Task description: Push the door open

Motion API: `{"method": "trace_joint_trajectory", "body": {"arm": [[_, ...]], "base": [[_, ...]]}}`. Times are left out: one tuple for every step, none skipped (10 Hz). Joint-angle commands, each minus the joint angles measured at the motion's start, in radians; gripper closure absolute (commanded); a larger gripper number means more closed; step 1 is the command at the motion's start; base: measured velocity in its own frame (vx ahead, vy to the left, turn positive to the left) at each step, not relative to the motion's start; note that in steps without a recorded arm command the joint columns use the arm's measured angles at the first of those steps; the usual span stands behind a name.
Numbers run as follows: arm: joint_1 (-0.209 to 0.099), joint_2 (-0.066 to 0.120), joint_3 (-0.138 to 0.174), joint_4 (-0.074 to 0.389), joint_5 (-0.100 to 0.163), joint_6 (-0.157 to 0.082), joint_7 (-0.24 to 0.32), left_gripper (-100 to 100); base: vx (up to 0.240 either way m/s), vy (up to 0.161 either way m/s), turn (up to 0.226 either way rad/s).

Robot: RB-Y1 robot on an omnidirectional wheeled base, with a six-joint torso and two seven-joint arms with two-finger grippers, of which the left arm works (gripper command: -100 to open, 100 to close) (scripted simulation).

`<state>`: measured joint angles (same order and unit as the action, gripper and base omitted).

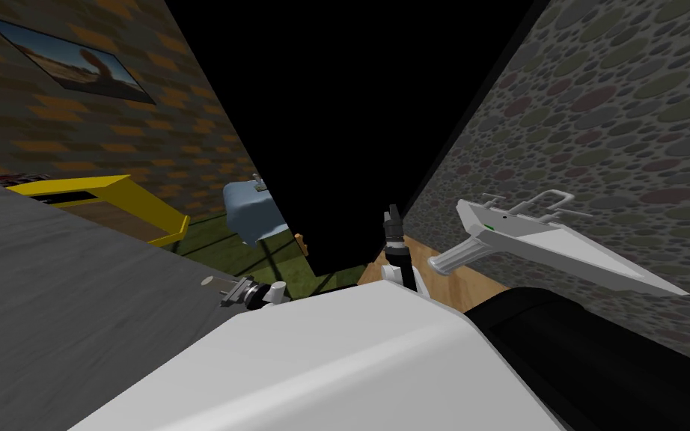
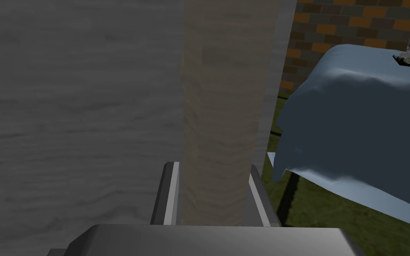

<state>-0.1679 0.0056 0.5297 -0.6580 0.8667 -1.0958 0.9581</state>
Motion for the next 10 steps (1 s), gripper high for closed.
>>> {"method": "trace_joint_trajectory", "body": {"arm": [[0.023, 0.000, 0.016, -0.039, 0.007, -0.012, -0.019, 100], [0.014, 0.005, 0.037, -0.029, 0.026, -0.038, -0.024, 100], [0.014, 0.005, 0.037, -0.029, 0.026, -0.038, -0.024, 100], [0.014, 0.005, 0.037, -0.029, 0.026, -0.038, -0.024, 100], [0.009, 0.007, 0.048, -0.024, 0.035, -0.051, -0.027, 100], [0.005, 0.010, 0.059, -0.019, 0.044, -0.064, -0.030, 100], [0.000, 0.011, 0.071, -0.013, 0.054, -0.078, -0.033, 100], [0.000, 0.011, 0.071, -0.013, 0.054, -0.078, -0.033, 100], [-0.005, 0.013, 0.082, -0.008, 0.064, -0.092, -0.036, 100], [-0.005, 0.013, 0.082, -0.008, 0.064, -0.092, -0.036, 100]], "base": [[0.009, 0.070, -0.043], [0.026, 0.082, -0.142], [0.024, 0.081, -0.059], [0.006, 0.054, -0.001], [0.002, 0.050, -0.055], [0.017, 0.075, -0.117], [0.018, 0.098, -0.119], [0.010, 0.075, -0.023], [0.007, 0.072, -0.066], [0.011, 0.051, -0.042]]}}
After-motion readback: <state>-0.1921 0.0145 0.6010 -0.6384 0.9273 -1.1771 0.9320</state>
